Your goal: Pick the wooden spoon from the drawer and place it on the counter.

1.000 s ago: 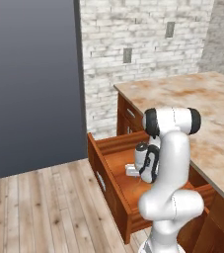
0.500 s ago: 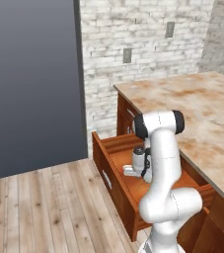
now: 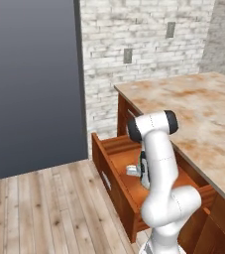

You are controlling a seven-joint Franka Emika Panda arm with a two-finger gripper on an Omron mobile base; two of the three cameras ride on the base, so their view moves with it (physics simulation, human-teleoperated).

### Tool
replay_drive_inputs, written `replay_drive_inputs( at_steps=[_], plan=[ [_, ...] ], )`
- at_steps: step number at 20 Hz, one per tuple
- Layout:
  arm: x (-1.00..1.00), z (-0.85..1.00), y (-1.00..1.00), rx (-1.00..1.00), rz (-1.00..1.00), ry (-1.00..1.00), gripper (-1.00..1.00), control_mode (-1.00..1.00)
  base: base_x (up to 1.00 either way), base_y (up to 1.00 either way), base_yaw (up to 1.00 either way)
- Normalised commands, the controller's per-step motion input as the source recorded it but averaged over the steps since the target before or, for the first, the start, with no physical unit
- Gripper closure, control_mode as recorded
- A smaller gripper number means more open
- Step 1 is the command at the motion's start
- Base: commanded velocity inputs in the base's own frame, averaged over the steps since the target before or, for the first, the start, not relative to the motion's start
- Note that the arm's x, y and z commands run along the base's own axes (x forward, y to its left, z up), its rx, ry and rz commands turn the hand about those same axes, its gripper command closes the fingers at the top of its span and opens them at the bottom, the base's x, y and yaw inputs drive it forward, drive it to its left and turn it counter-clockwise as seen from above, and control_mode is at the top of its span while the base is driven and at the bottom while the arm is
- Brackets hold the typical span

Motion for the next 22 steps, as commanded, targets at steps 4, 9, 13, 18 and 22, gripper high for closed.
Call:
replay_drive_inputs(
  at_steps=[4, 9, 13, 18, 22],
  plan=[
    [0.05, 0.94, 0.09, 0.07, -0.15, -0.29, 1.0, -1.0, 0.0, 0.0, 0.0],
    [0.35, 1.0, 0.44, 0.07, -0.09, -0.12, 1.0, -1.0, 0.0, 0.0, 0.0],
    [0.48, 1.0, 0.37, 0.05, -0.01, -0.09, 1.0, -1.0, 0.0, 0.0, 0.0],
    [0.31, 1.0, -0.01, 0.1, 0.0, 0.02, 1.0, -1.0, 0.0, 0.0, 0.0],
    [0.24, 1.0, -0.12, 0.11, -0.01, 0.1, 1.0, -1.0, 0.0, 0.0, 0.0]
  ],
)
